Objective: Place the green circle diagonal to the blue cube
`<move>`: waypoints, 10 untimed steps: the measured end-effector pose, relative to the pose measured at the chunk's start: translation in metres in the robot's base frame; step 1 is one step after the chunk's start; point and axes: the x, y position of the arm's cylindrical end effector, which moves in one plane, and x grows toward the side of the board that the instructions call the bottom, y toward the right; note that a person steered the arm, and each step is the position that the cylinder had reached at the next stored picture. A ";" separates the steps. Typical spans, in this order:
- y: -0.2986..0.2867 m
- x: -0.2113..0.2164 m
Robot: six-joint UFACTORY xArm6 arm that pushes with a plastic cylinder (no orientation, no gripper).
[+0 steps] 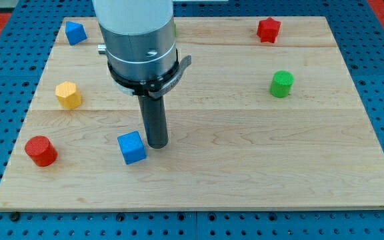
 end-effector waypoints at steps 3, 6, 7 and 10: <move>0.273 -0.067; 0.192 -0.090; 0.144 -0.064; 0.098 -0.051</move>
